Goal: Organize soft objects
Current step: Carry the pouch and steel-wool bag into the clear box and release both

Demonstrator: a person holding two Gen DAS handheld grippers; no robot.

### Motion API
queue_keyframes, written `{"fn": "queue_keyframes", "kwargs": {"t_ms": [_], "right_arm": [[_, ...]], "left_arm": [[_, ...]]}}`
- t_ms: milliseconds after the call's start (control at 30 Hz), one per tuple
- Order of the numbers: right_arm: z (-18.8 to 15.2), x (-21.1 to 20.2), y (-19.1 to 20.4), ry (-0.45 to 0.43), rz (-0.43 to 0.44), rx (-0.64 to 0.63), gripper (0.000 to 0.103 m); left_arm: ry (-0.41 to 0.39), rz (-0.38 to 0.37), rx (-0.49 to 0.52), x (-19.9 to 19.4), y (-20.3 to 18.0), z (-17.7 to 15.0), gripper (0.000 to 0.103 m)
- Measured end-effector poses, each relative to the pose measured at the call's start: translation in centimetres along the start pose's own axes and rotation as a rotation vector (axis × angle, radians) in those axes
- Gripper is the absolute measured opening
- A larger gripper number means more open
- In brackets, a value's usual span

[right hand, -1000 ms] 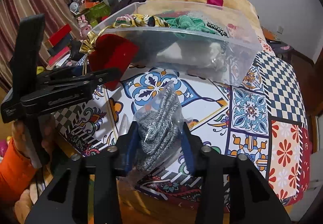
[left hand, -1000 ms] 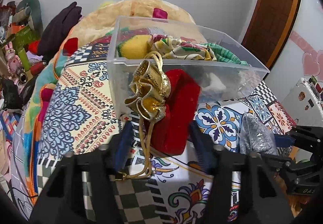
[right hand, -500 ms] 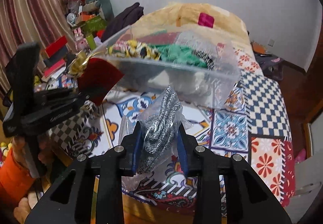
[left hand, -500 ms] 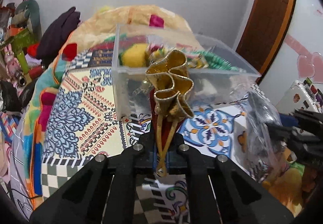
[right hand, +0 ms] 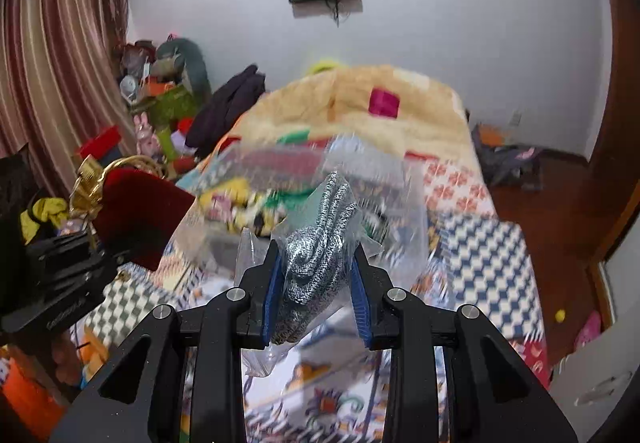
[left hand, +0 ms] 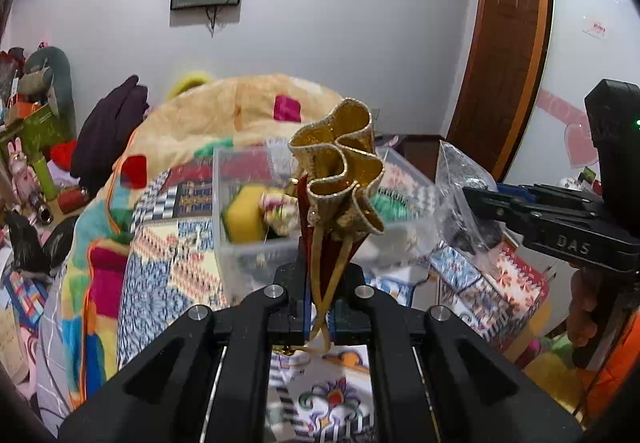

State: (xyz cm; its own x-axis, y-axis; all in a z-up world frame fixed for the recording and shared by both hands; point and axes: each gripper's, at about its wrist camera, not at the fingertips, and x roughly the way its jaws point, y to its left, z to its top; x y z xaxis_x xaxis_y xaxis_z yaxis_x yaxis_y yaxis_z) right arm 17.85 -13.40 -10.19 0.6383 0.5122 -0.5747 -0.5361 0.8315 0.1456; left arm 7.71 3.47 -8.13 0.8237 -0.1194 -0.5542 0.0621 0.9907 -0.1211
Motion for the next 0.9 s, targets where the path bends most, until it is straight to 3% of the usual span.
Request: {"fn": "queue_keyframes", "kwargs": {"t_ms": [300,533,900], "right_arm": [[3.1,1.4,0.2,-0.067,-0.059,-0.021,0.028],[3.2,4.0,-0.1,-0.029,-0.07,-0.005,0.028],[2.4,8.5,-1.5,0.094,-0.09,0.003,0.029]], "left_arm": [[-0.02,-0.031,0.007,1.6,-0.2,3.7,0.005],[-0.001,-0.025,-0.025,4.1,0.3,4.8,0.005],[0.145,-0.068,-0.044,9.7,0.2,3.7,0.005]]}}
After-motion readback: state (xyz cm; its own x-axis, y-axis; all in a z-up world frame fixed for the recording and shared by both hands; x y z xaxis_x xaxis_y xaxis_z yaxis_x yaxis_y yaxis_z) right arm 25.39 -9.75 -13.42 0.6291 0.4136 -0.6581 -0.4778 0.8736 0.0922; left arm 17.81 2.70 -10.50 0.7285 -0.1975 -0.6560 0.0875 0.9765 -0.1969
